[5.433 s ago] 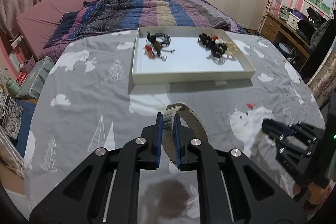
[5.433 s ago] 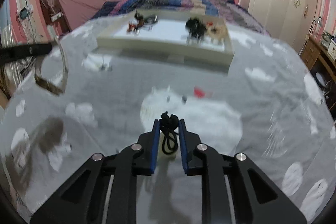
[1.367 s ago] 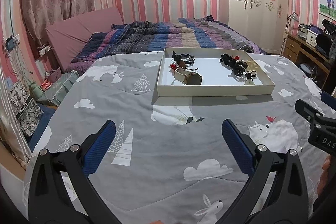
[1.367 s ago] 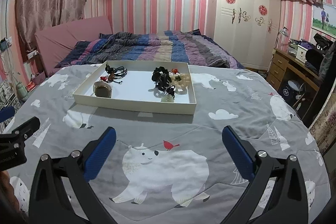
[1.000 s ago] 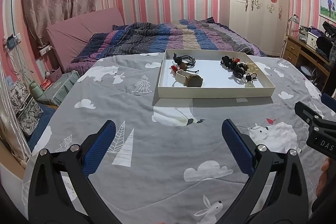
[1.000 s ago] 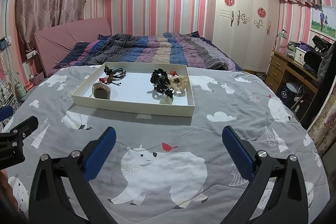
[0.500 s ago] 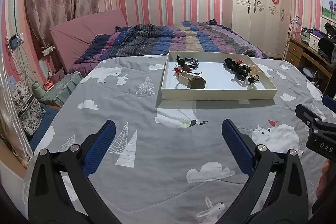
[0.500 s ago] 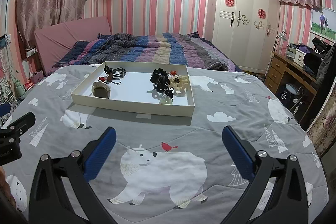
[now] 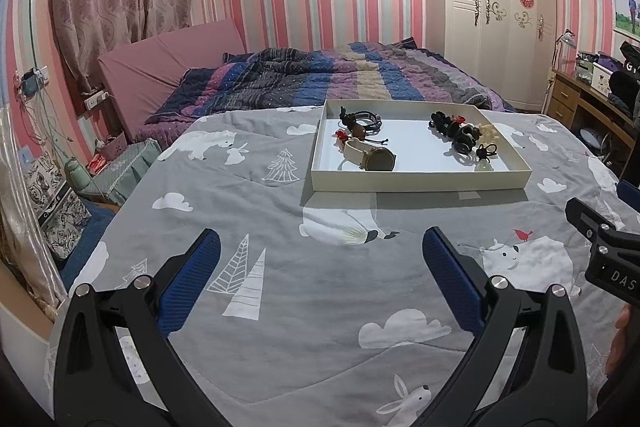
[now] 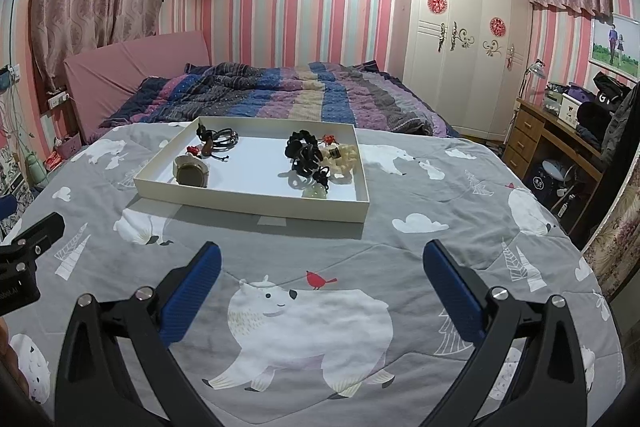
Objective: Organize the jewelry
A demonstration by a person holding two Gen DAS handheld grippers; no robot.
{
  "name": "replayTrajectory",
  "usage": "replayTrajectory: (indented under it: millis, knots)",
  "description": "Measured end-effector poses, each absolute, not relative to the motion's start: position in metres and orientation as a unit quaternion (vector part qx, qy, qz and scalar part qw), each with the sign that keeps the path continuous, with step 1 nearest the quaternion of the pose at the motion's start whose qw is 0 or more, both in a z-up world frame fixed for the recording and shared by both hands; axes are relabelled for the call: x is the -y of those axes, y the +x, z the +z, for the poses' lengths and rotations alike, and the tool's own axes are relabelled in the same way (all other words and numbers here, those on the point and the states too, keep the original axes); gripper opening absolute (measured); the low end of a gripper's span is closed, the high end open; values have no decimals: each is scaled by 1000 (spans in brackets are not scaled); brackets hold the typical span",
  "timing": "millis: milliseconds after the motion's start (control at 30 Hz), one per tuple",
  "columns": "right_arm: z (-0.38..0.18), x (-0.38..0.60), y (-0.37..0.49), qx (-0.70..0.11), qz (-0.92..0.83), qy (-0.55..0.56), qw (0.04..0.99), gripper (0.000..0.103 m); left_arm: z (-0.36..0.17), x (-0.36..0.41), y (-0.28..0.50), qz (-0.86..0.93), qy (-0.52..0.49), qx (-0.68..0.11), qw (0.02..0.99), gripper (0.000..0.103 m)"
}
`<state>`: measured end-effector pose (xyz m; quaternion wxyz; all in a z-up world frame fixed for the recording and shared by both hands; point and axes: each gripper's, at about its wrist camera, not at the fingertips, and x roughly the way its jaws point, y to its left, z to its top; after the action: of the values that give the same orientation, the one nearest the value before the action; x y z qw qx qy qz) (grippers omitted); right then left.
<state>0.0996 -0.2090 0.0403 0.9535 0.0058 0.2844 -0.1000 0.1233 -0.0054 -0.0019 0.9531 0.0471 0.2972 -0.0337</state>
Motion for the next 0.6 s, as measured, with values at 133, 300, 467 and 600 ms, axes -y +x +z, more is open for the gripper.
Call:
replayTrajectory:
  millis: [133,300,467,600]
  knots:
    - [40,209,100,-283,-102,6,954,101,-2,6,123,-34,47,-297,953,100]
    - [40,209,100,-284,-102,6,953,101,-2,5,123,-33,48,-296,954,100]
    - [40,210,100,-284,-102,6,953,101,-1,5,123,-33,48,-294,954,100]
    - [40,209,100,-284,-103,6,953,101,-1,5,123,-33,48,-294,954,100]
